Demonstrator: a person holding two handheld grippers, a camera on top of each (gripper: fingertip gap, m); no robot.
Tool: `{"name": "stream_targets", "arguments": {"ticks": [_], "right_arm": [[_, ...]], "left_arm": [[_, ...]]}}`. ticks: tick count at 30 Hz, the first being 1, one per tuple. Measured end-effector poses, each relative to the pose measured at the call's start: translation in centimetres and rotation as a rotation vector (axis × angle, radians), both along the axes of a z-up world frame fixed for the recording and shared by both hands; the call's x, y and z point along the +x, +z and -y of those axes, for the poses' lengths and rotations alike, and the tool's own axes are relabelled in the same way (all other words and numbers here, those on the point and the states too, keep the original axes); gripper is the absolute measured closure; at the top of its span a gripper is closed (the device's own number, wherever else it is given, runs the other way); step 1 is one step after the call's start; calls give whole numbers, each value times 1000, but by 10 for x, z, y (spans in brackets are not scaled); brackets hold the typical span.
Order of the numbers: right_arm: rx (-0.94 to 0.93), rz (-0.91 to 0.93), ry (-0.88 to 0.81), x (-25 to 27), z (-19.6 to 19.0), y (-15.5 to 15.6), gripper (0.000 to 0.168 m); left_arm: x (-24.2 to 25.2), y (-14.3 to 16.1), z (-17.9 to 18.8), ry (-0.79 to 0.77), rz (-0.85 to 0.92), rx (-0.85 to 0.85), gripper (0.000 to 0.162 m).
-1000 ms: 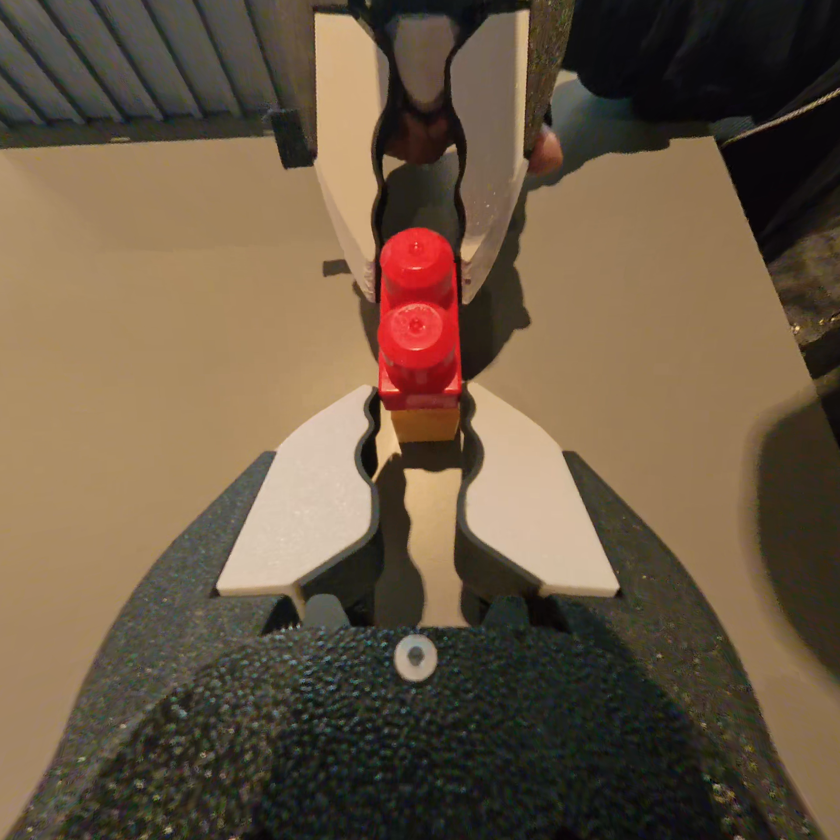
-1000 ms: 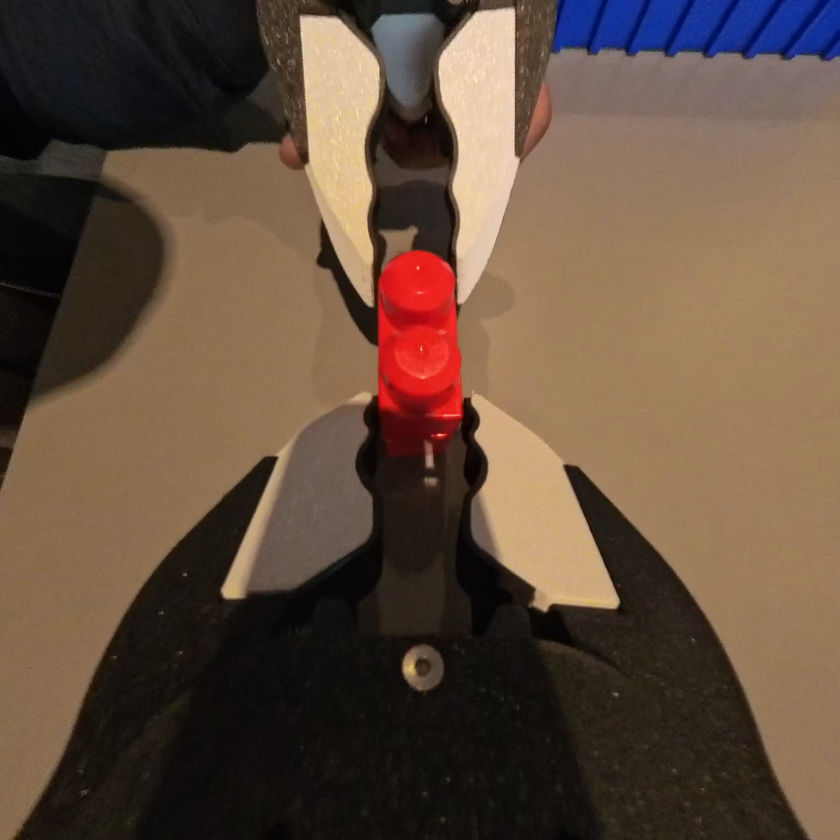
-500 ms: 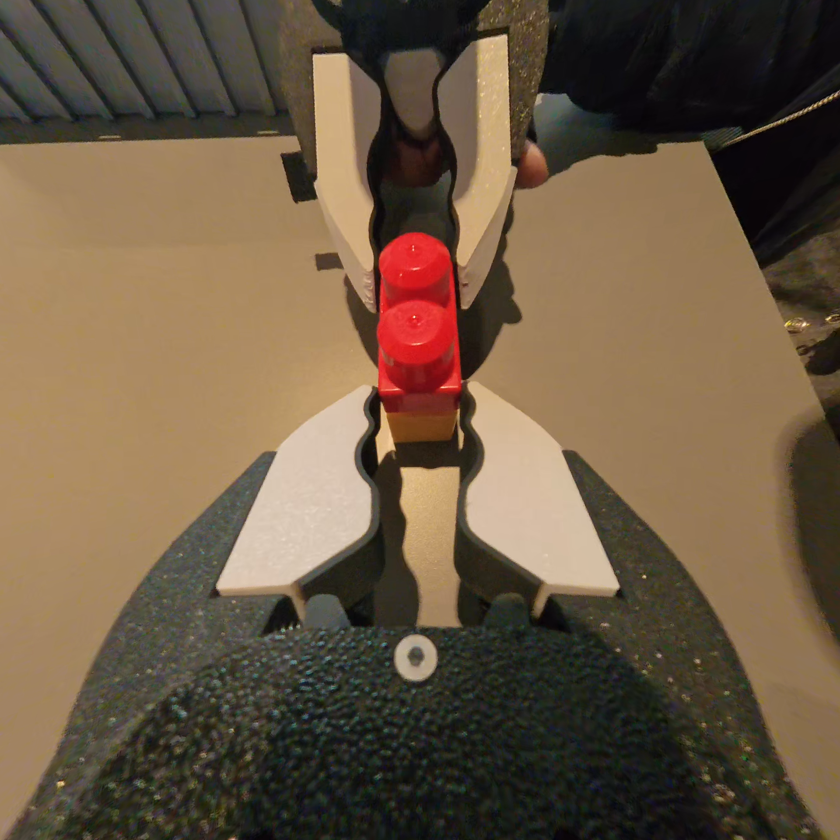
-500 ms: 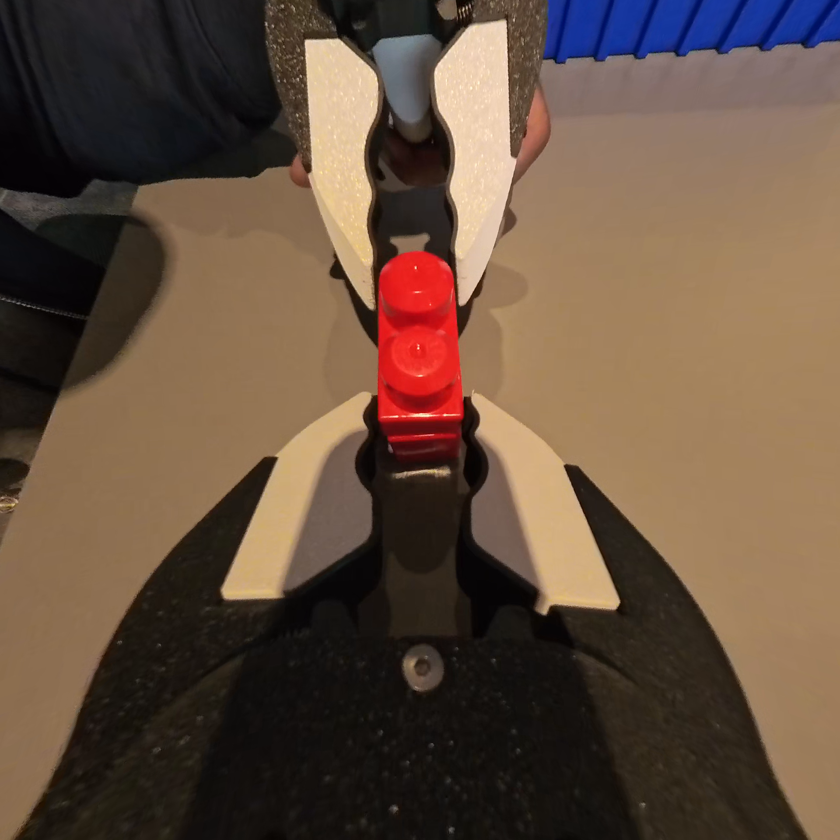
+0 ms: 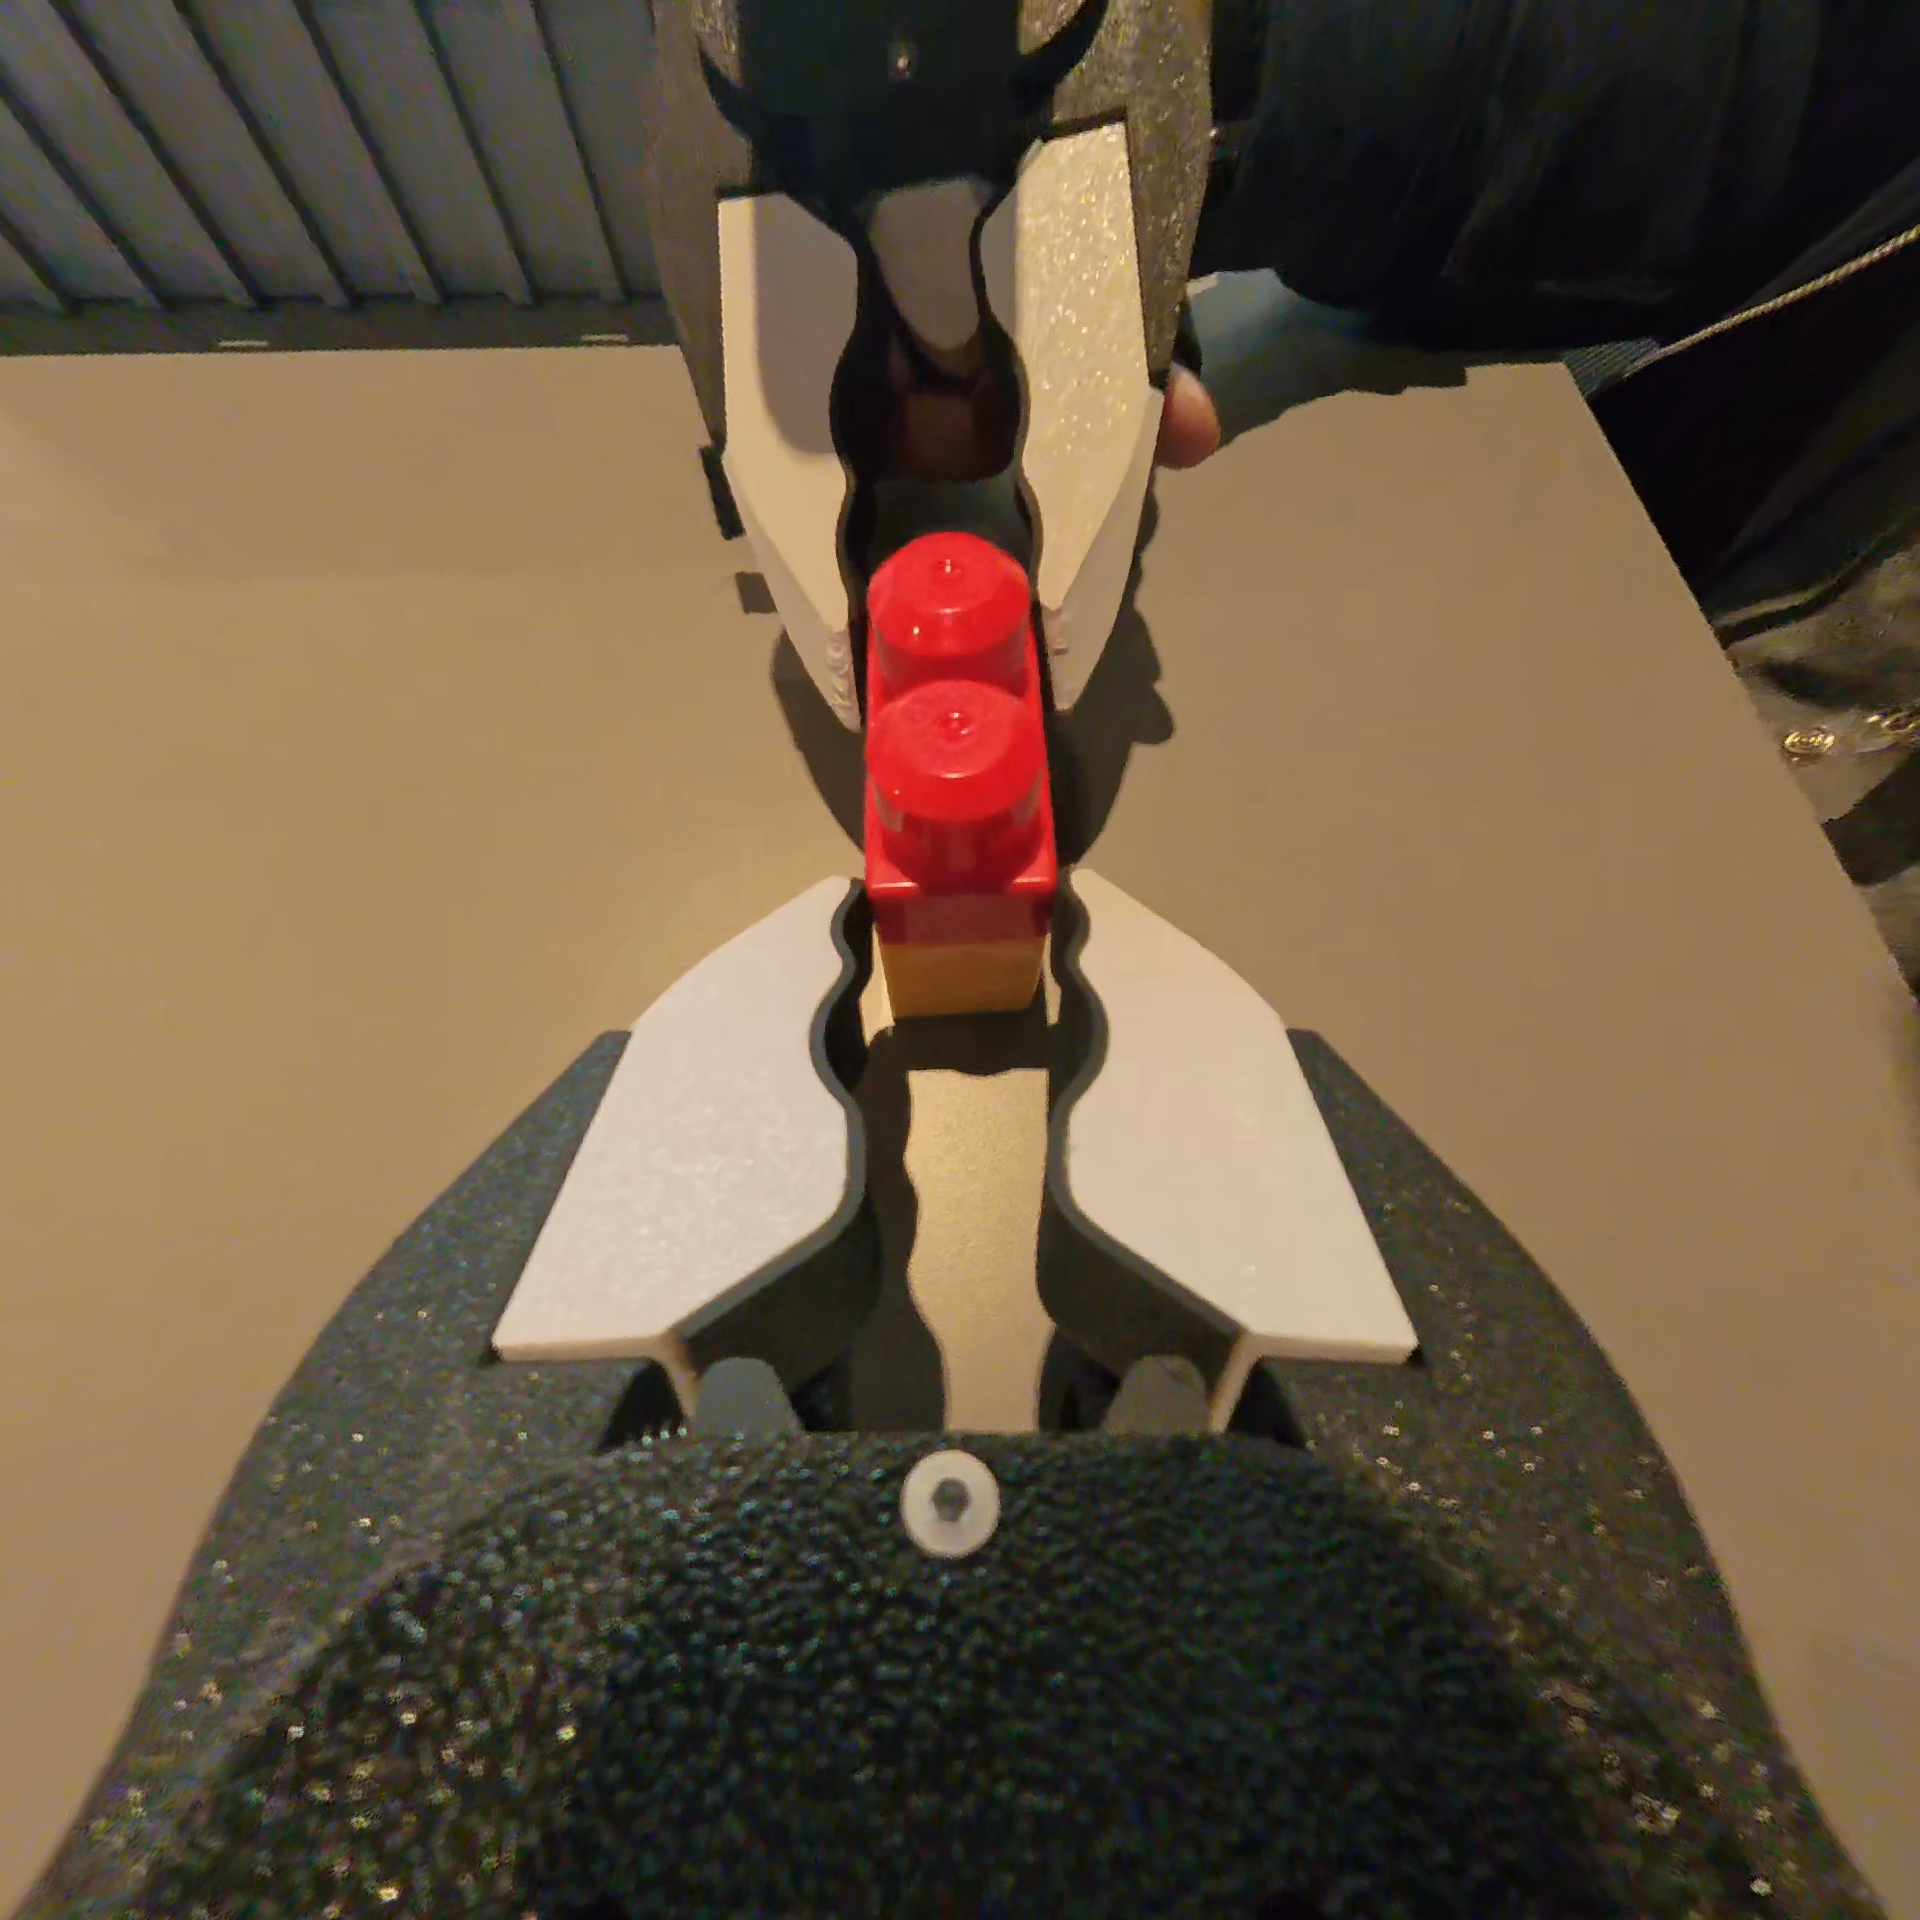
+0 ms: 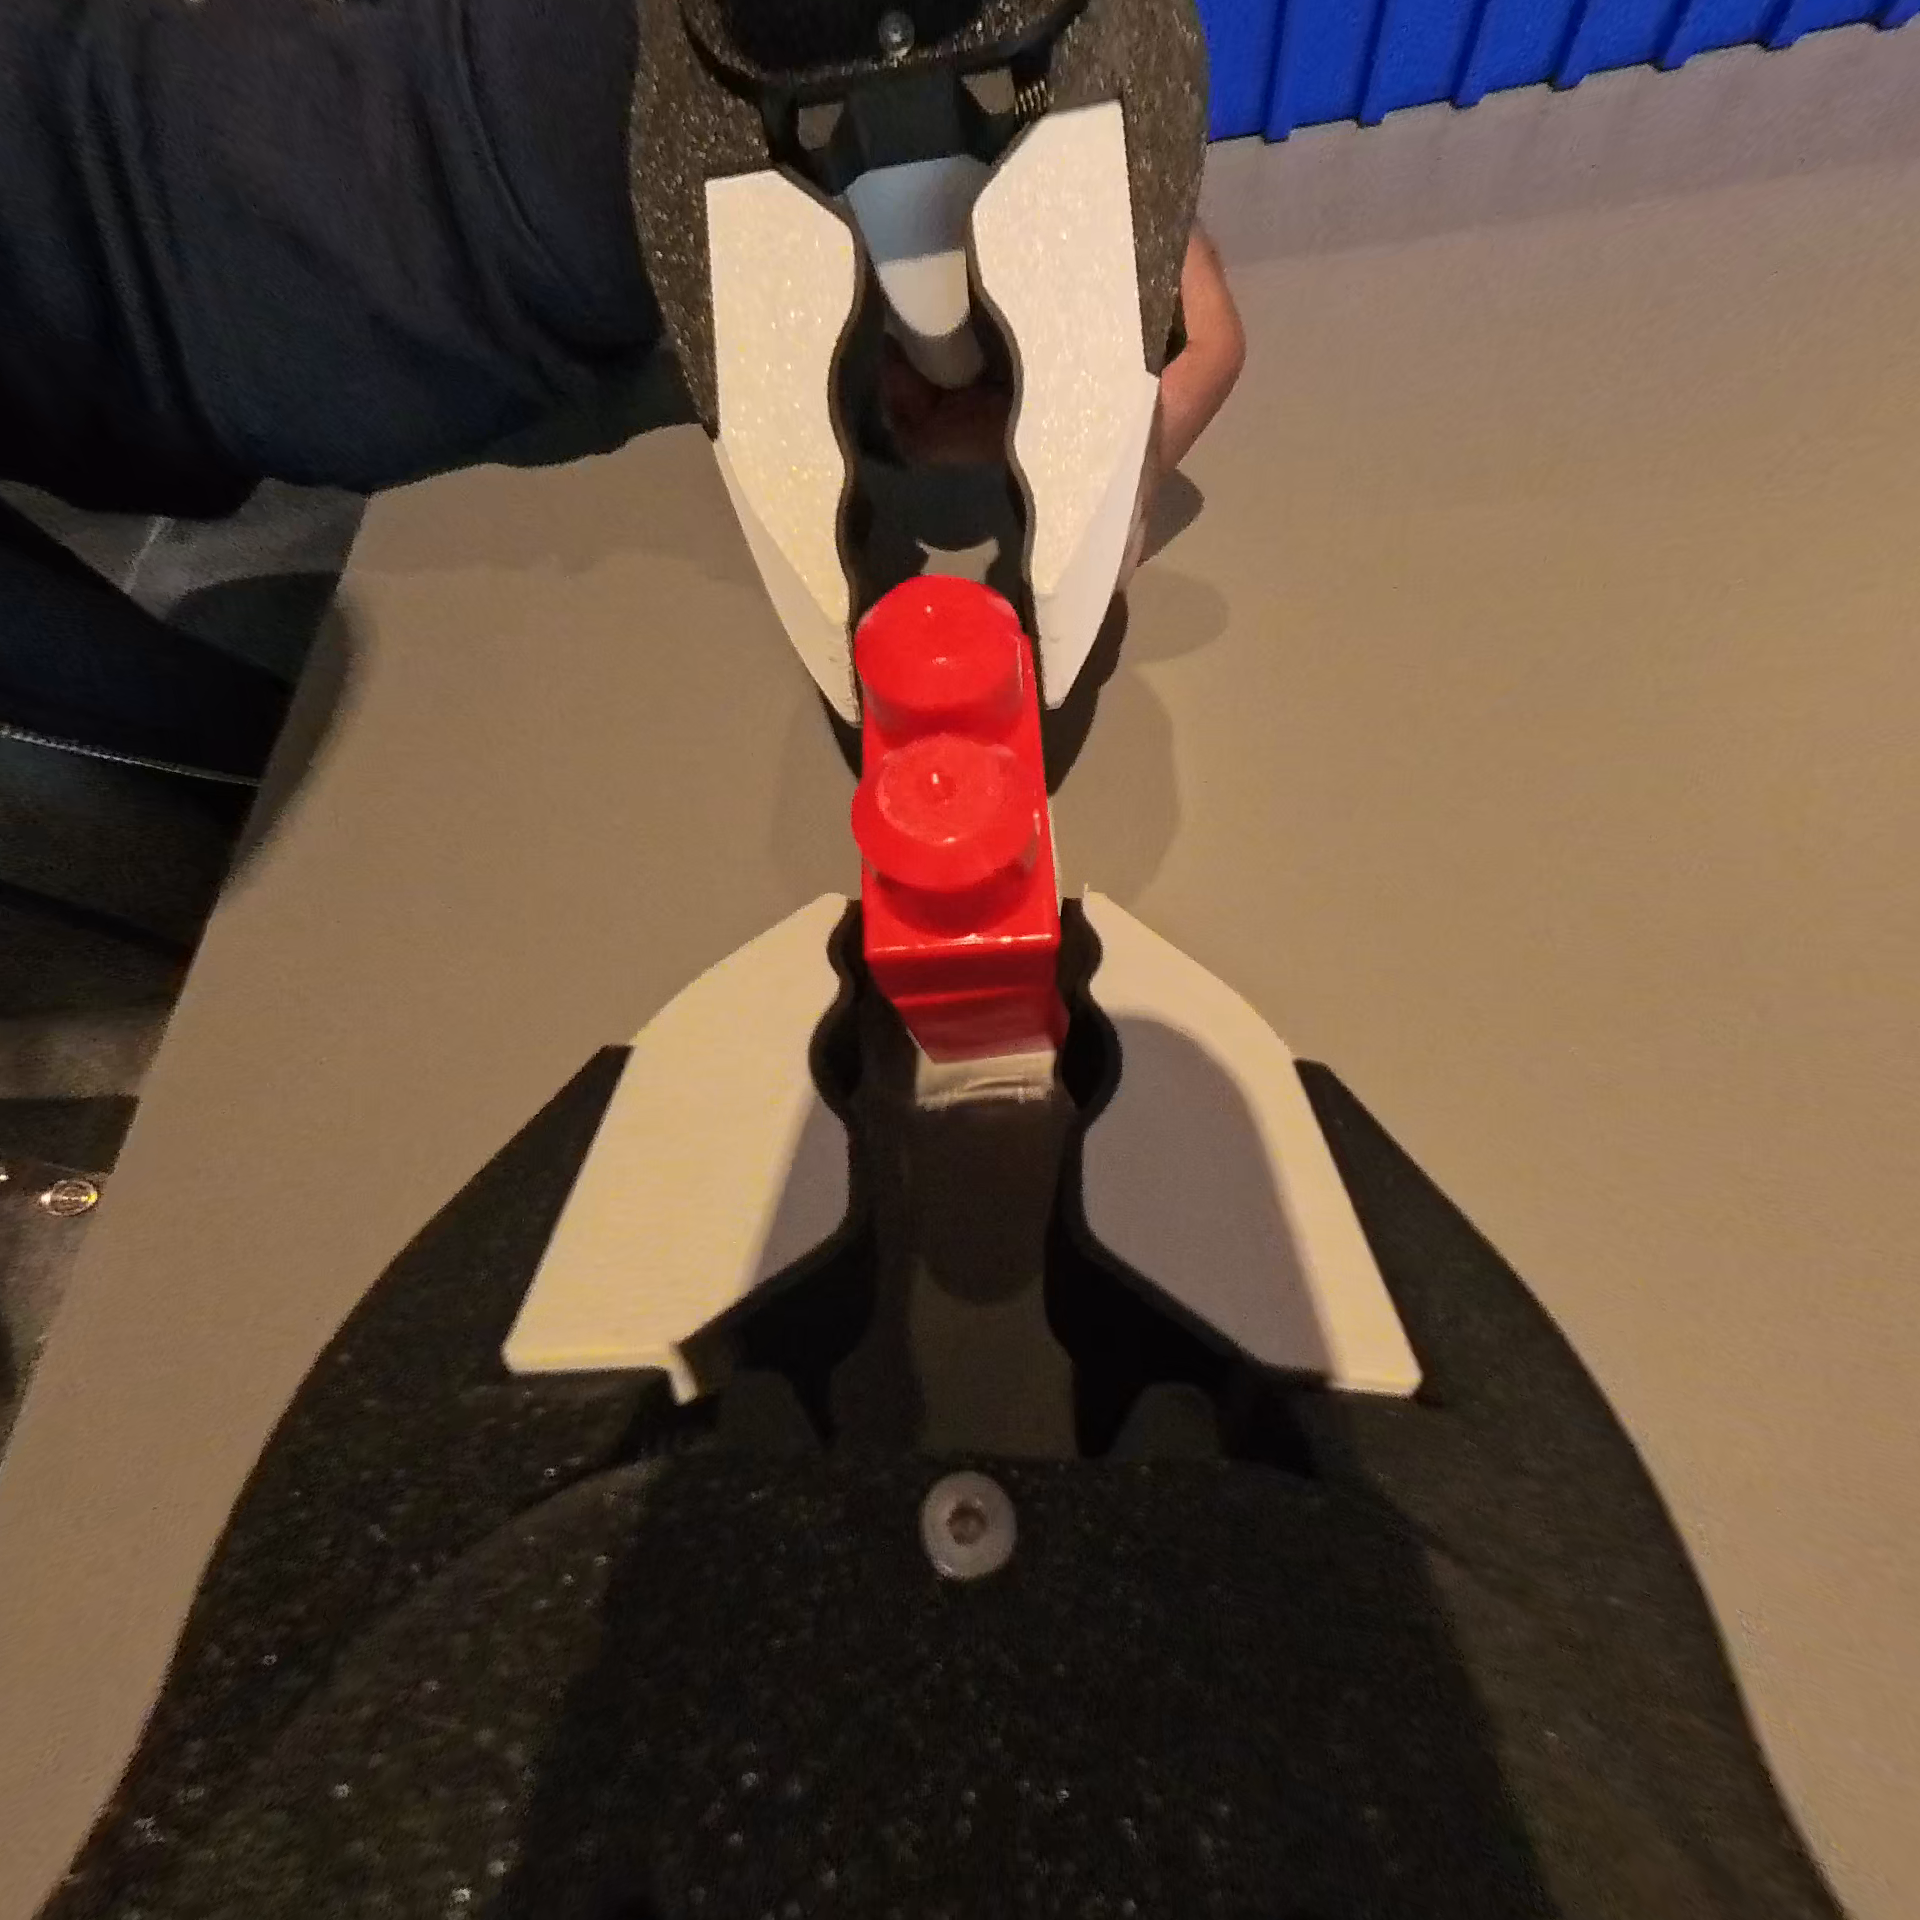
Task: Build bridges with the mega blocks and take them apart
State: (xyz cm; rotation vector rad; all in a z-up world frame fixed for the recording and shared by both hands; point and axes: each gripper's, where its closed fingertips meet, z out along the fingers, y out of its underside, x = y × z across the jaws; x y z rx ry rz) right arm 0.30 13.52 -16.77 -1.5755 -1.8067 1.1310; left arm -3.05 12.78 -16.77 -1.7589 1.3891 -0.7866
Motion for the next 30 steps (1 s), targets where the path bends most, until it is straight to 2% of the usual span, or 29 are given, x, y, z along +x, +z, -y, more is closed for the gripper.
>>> {"name": "stream_targets", "arguments": {"ticks": [30], "right_arm": [[-83,-23,-72,-1,2,-2,129]], "left_arm": [[2,0,0,15,43,84,129]]}}
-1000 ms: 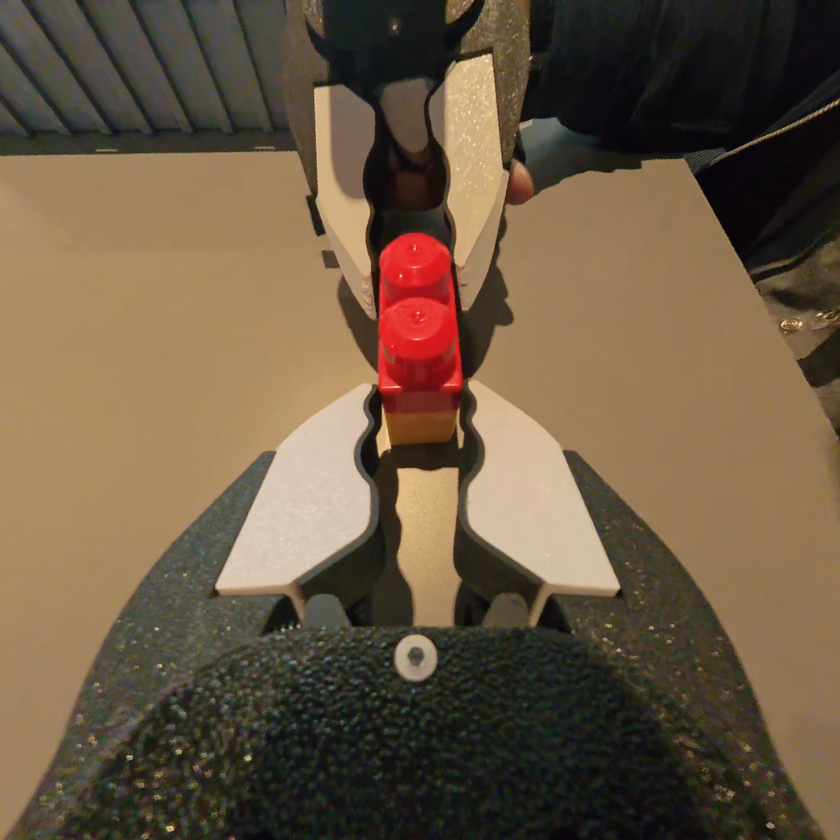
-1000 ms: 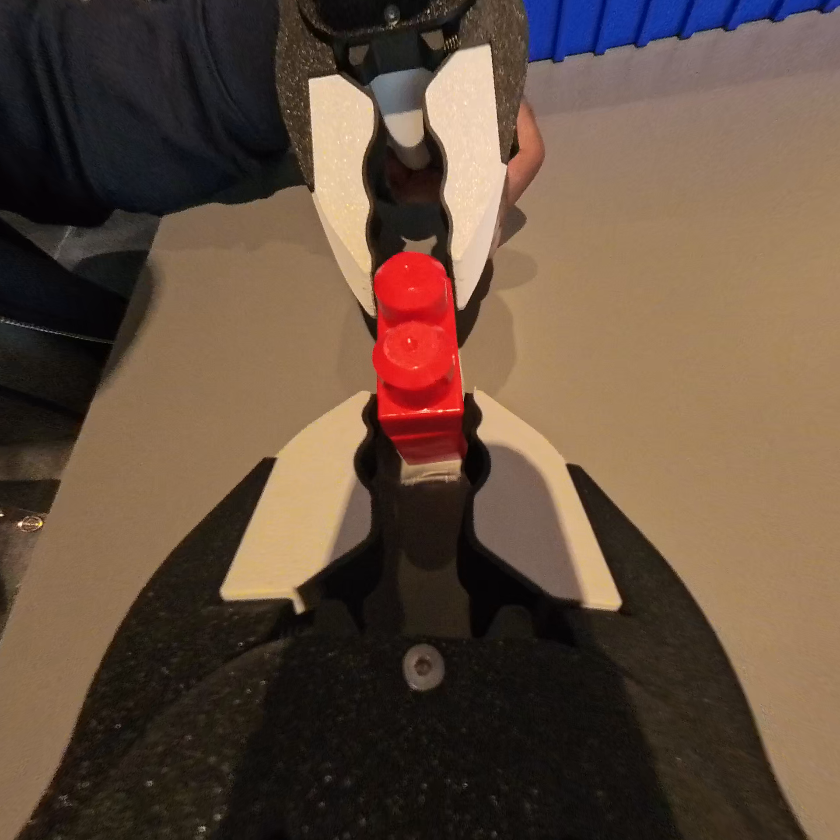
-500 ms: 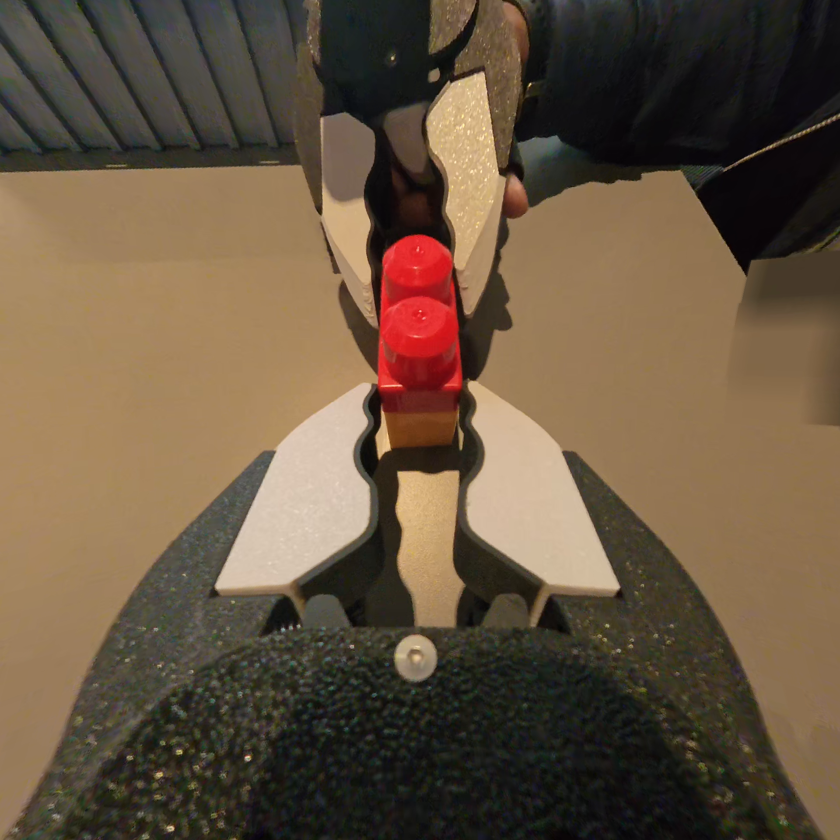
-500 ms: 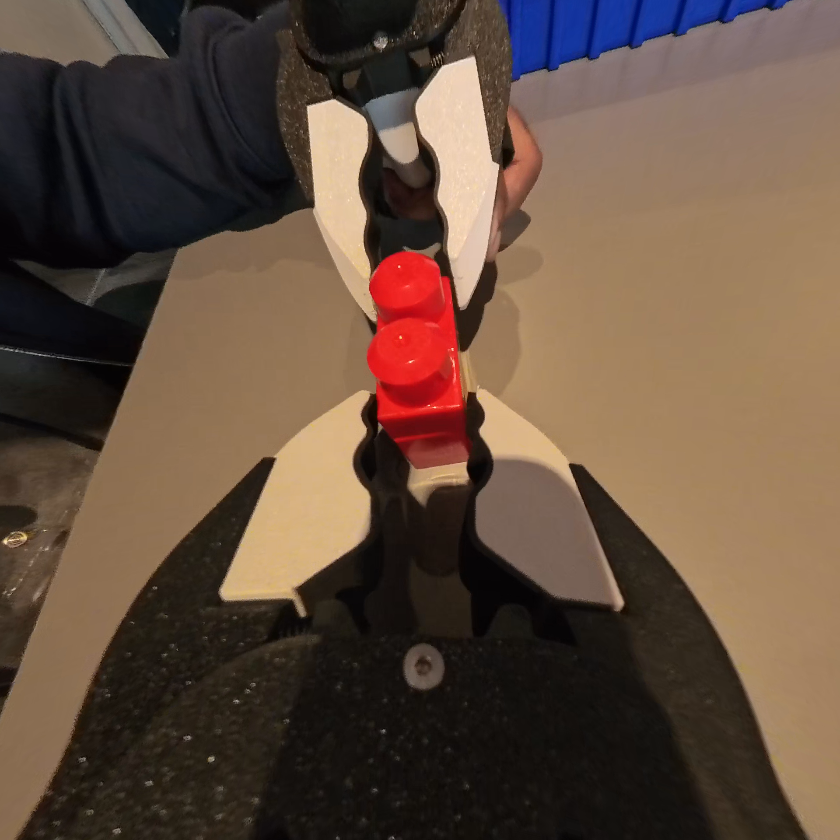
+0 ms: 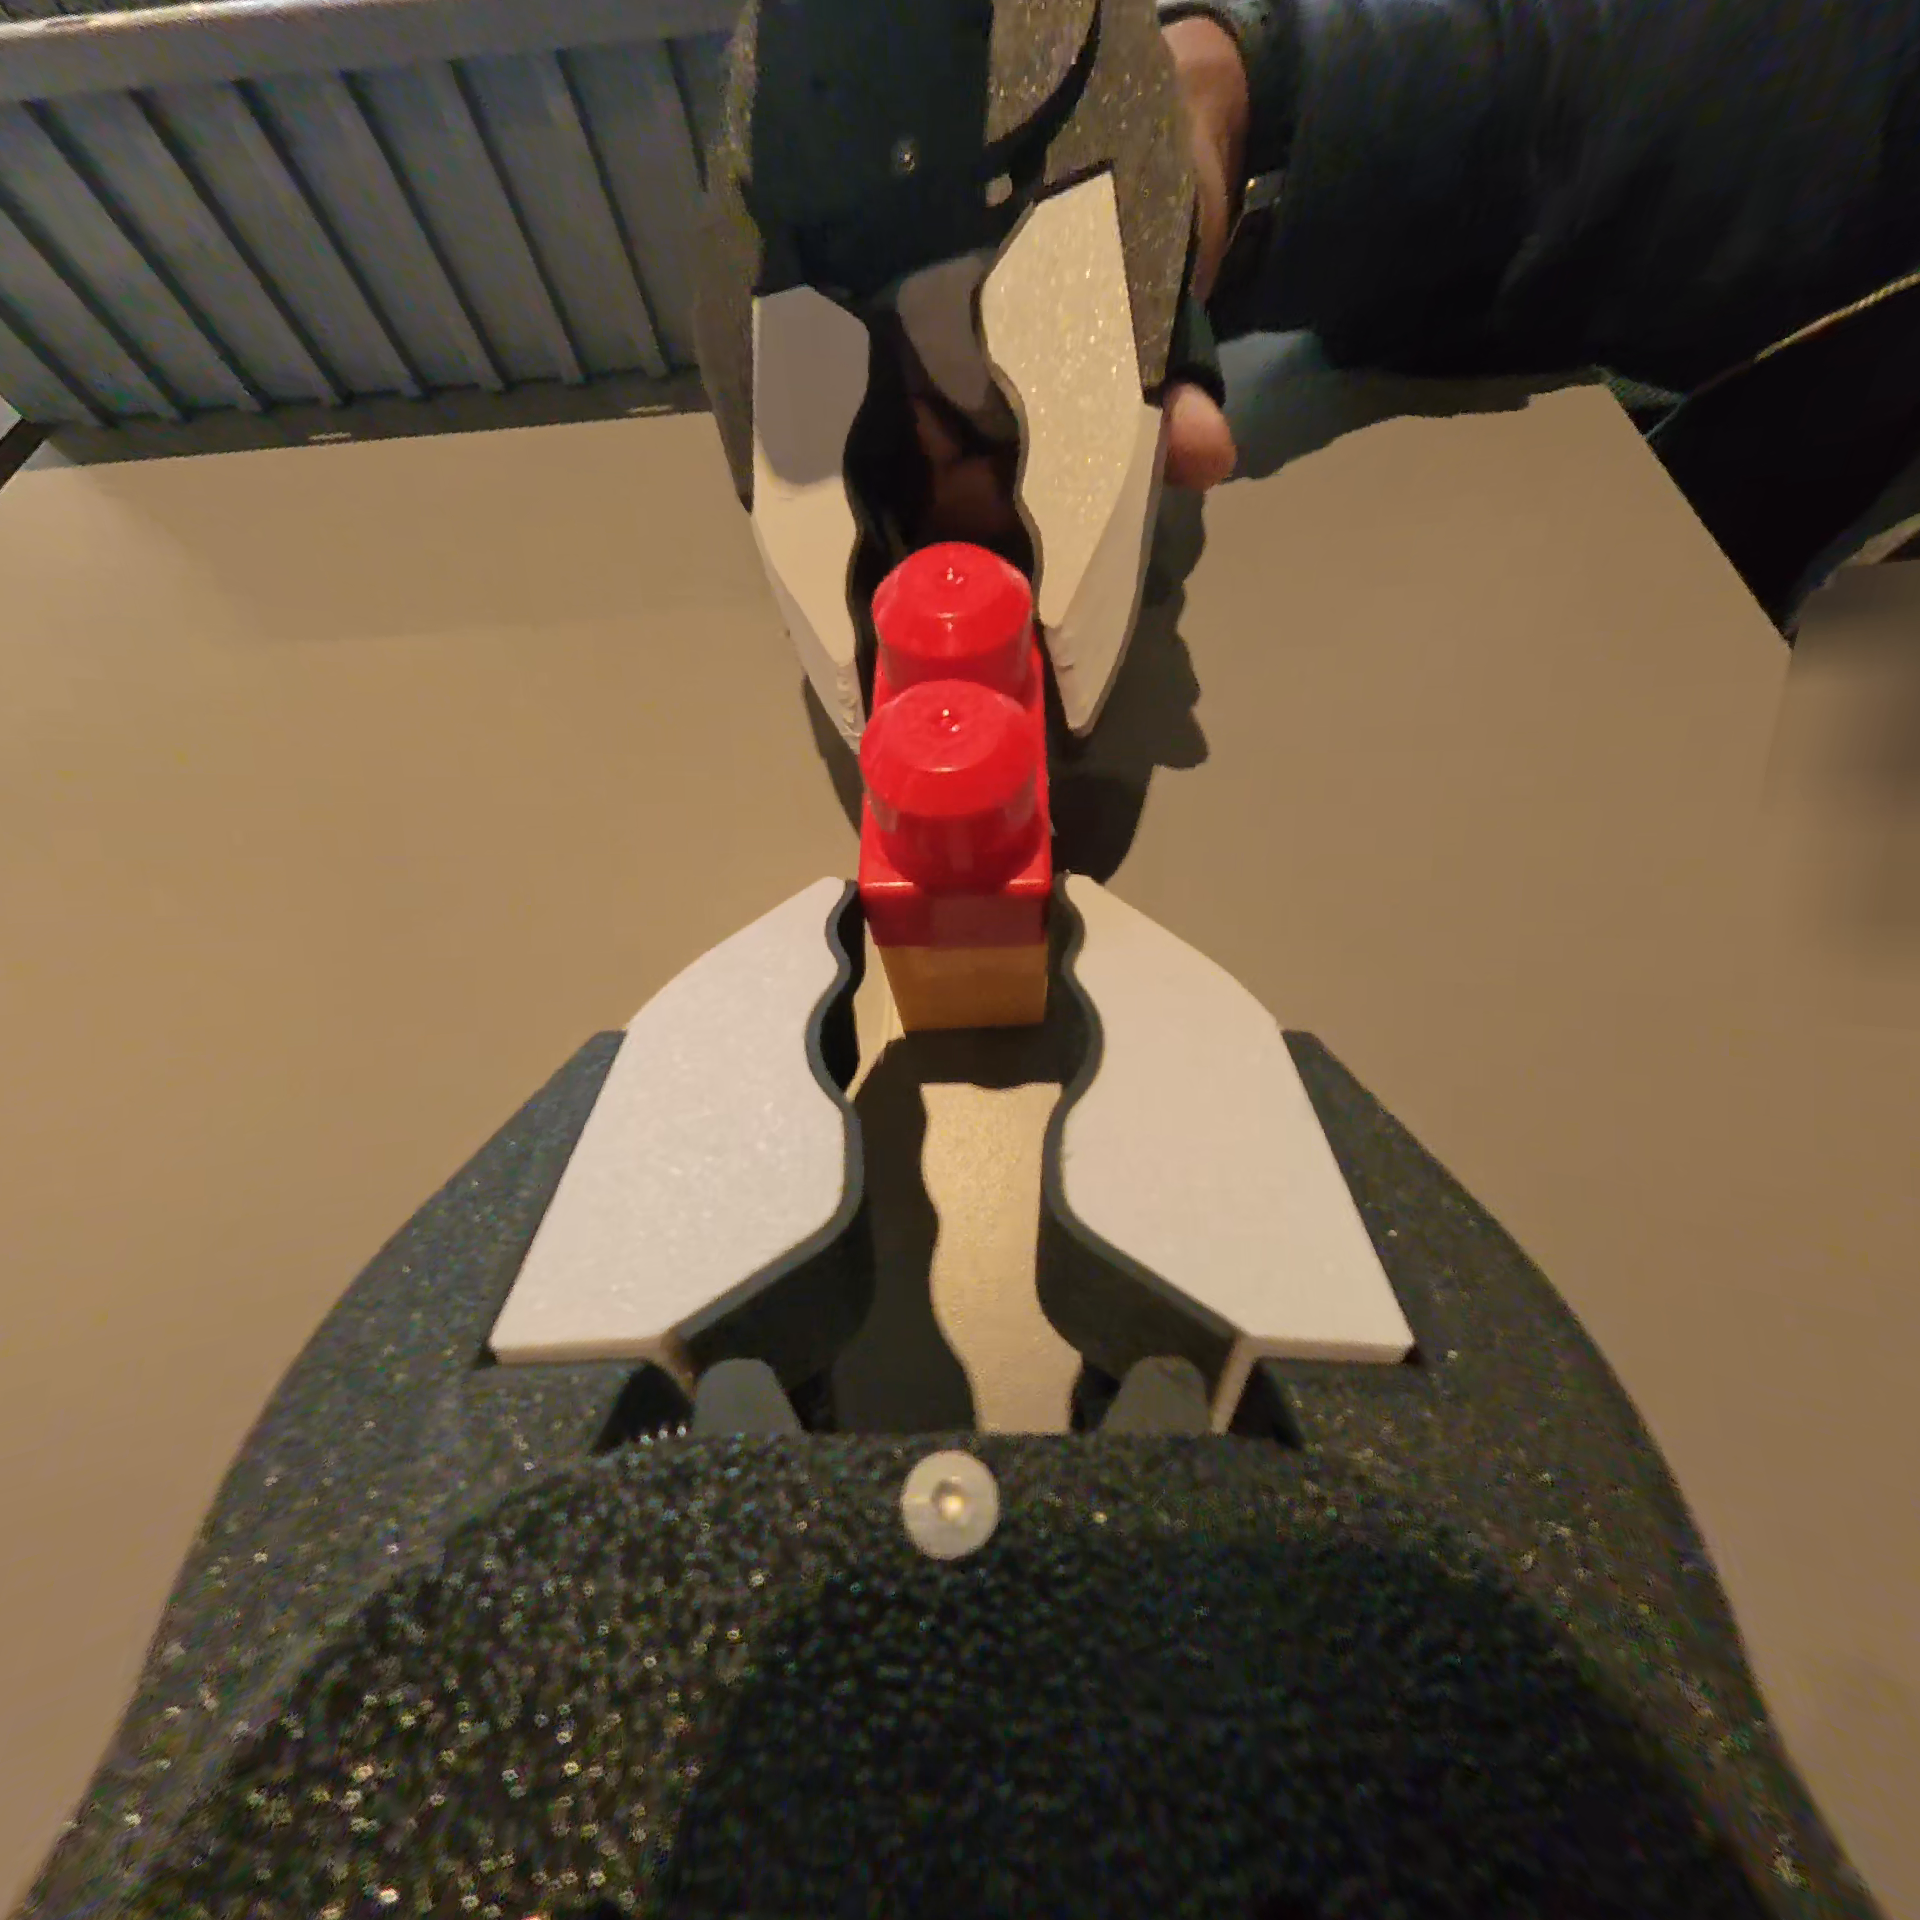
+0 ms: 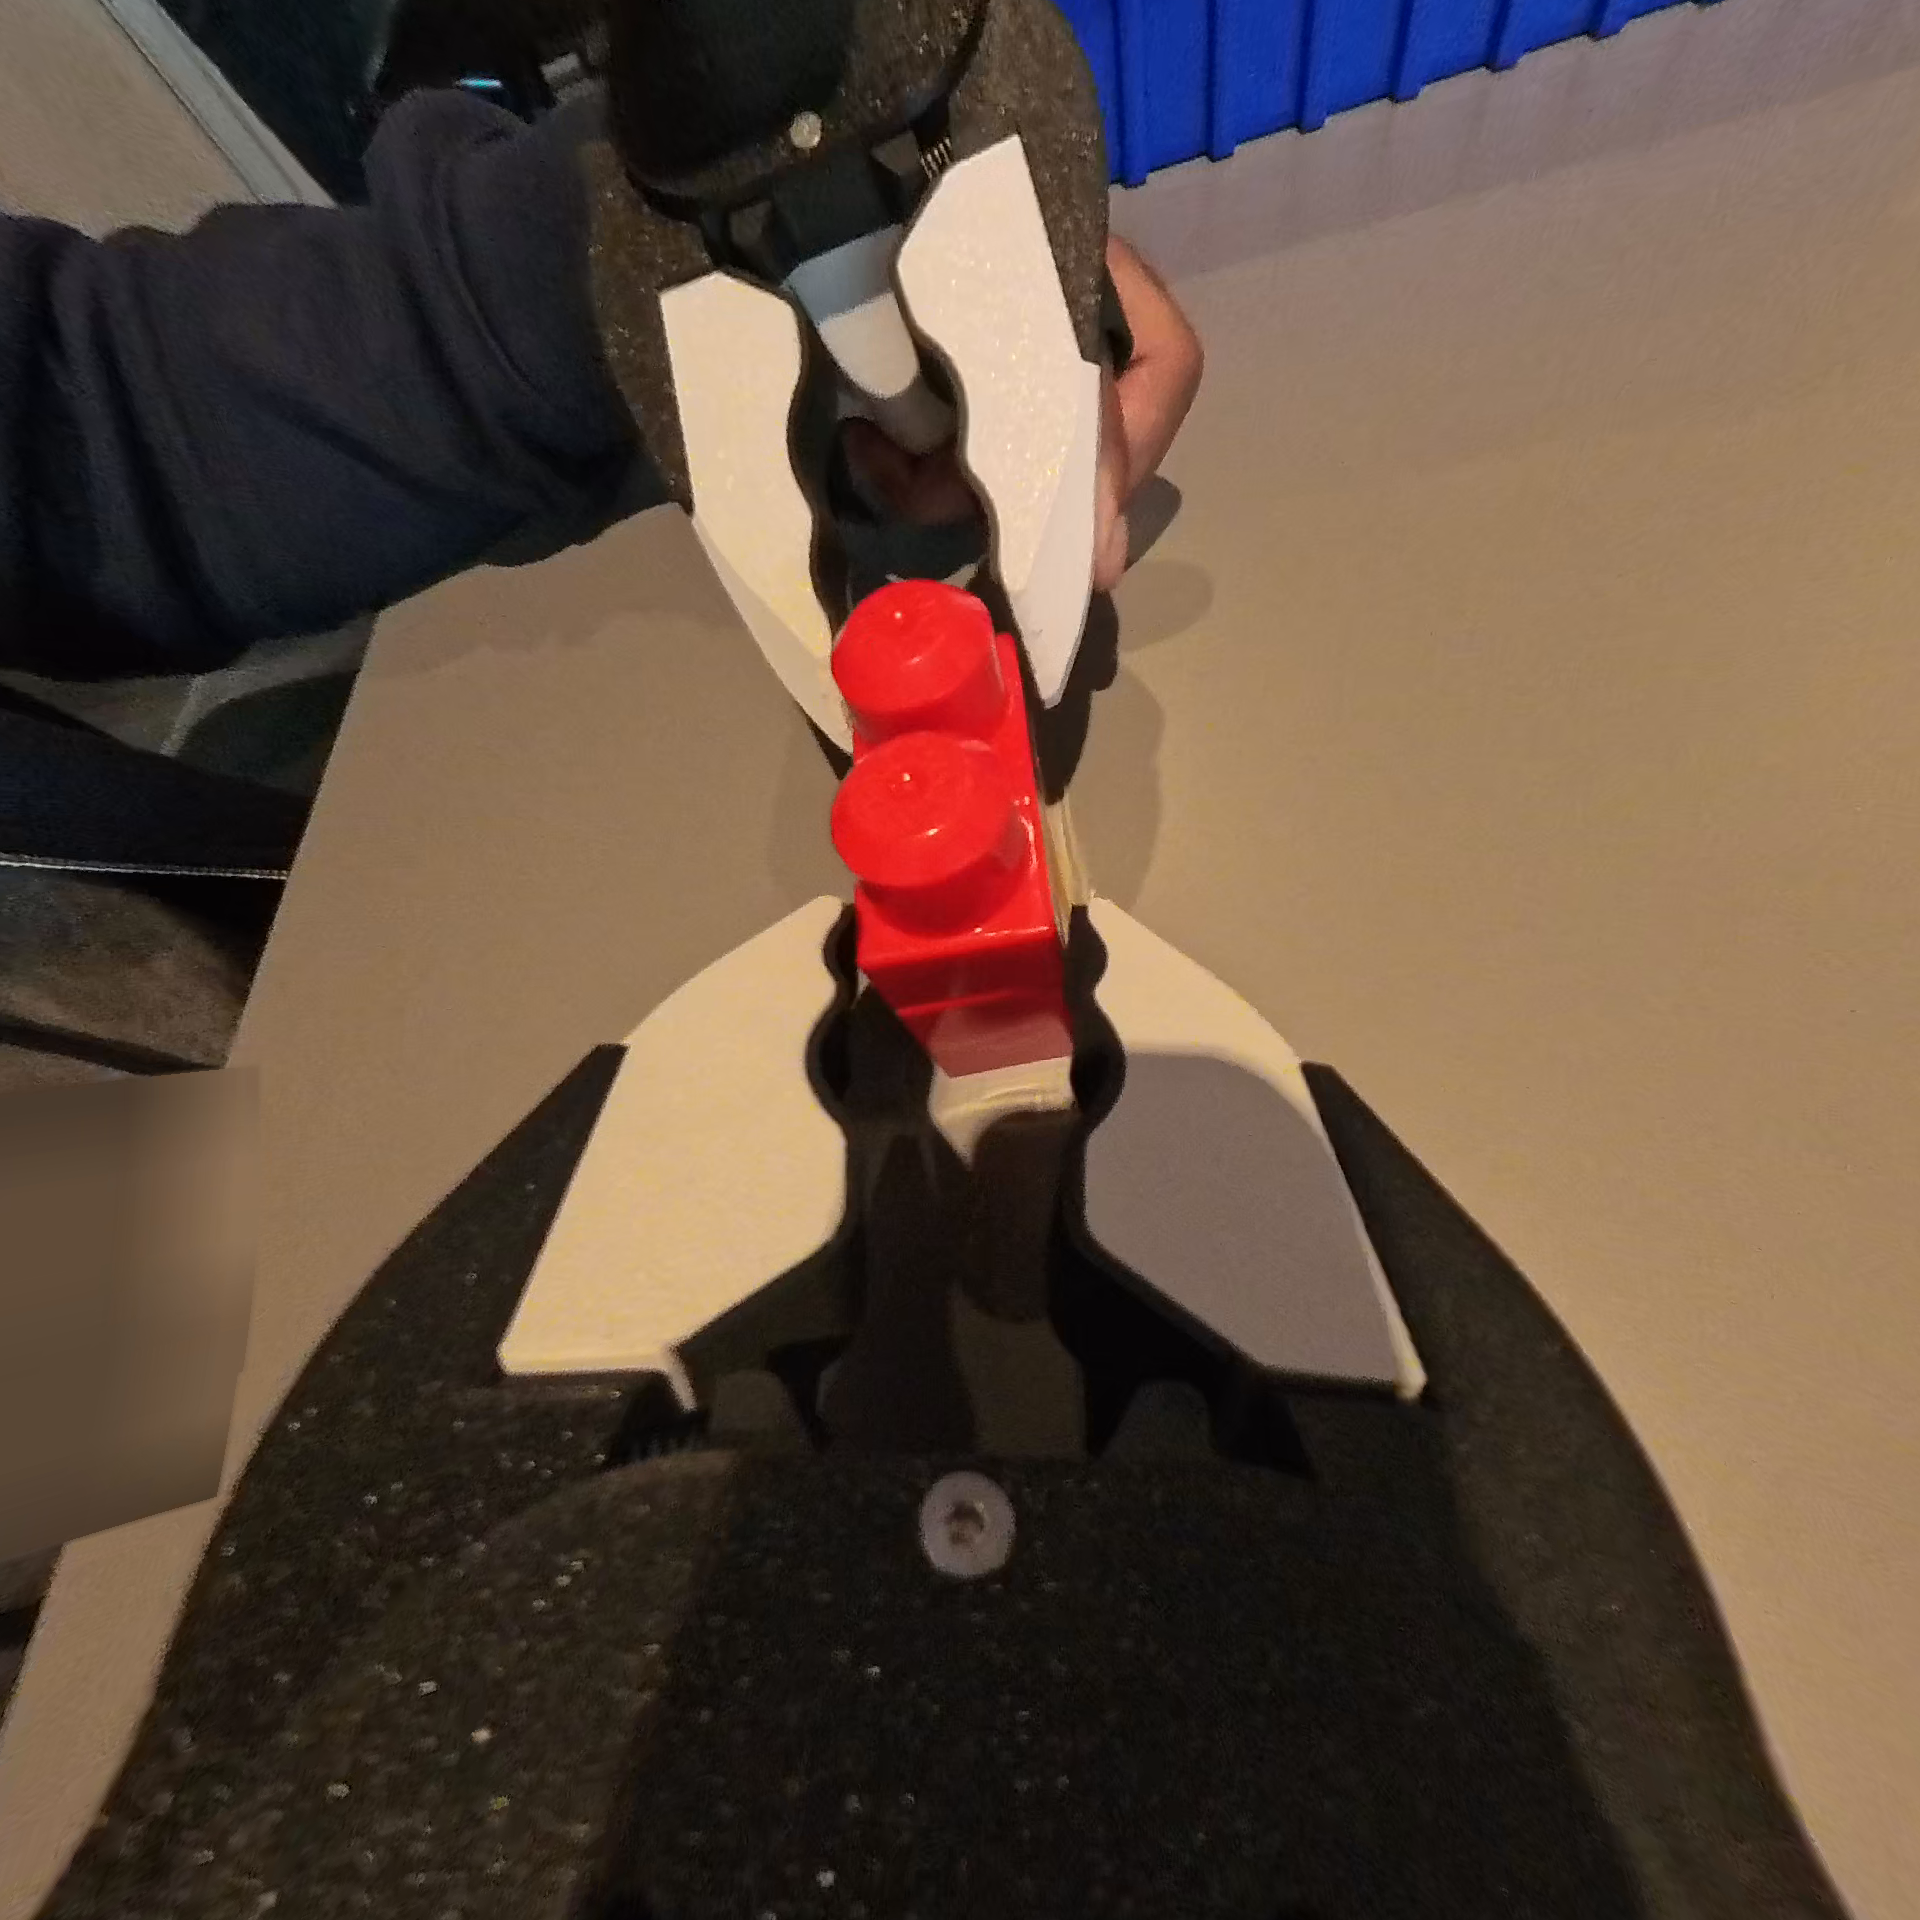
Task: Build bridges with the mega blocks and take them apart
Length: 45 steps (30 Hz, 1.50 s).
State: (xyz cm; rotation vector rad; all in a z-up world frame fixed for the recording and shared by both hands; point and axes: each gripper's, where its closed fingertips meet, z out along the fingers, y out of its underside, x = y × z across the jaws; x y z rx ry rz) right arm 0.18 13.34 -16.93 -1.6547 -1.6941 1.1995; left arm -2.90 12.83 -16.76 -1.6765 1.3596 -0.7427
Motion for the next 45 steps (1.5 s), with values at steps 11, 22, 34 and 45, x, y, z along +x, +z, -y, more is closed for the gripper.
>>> {"name": "stream_targets", "arguments": {"ticks": [11,22,34,45], "right_arm": [[141,109,6,3,-2,-19,114],[336,204,-13,-7,-2,-36,129],[320,212,-11,-7,-2,-37,130],[352,154,-78,-12,-10,-21,131]], "left_arm": [[1,-5,2,-9,-40,29,127],[-2,-33,-2,22,-248,31,120],[3,-35,-2,22,-255,24,125],[-4,-20,-6,42,-152,36,115]]}}
